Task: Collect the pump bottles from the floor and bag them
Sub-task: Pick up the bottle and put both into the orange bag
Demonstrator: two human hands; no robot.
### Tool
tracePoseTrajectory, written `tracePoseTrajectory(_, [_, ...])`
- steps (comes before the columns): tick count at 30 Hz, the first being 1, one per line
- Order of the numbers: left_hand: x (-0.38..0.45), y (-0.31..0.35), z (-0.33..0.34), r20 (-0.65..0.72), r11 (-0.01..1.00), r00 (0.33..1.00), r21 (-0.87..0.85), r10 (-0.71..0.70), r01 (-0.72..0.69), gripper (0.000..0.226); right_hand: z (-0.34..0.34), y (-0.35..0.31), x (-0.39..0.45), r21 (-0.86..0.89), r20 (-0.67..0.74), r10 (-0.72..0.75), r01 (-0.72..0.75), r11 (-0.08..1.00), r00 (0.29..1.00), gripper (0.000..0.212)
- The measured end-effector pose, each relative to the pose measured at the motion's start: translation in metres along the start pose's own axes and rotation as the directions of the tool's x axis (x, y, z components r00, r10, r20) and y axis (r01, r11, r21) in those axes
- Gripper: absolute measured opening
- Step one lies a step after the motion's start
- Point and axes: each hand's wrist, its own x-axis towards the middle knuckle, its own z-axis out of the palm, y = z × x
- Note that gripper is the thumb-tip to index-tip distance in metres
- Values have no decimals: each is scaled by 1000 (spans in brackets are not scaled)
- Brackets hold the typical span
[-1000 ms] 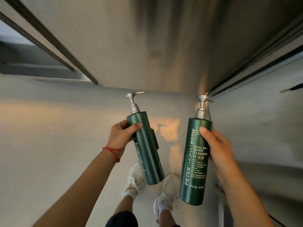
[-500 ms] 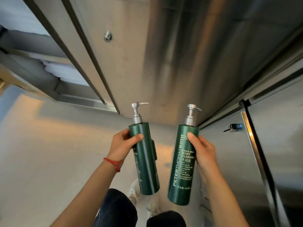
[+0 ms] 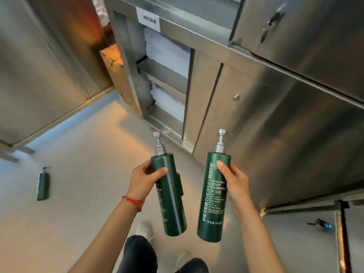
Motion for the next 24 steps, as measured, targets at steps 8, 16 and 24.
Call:
tracePoseTrajectory(8, [0, 27, -166, -286, 998, 958, -62, 11, -30, 23, 185, -17, 1, -171, 353, 32, 31, 985, 935, 24])
tracePoseTrajectory(16, [22, 53, -321, -479, 996, 878, -67, 22, -61, 24, 368, -33, 6, -205, 553, 32, 99, 974, 833, 14])
tracePoseTrajectory(24, [92, 81, -401, -532, 996, 846, -60, 28, -70, 24, 478, -46, 55, -232, 586, 48, 110, 967, 809, 13])
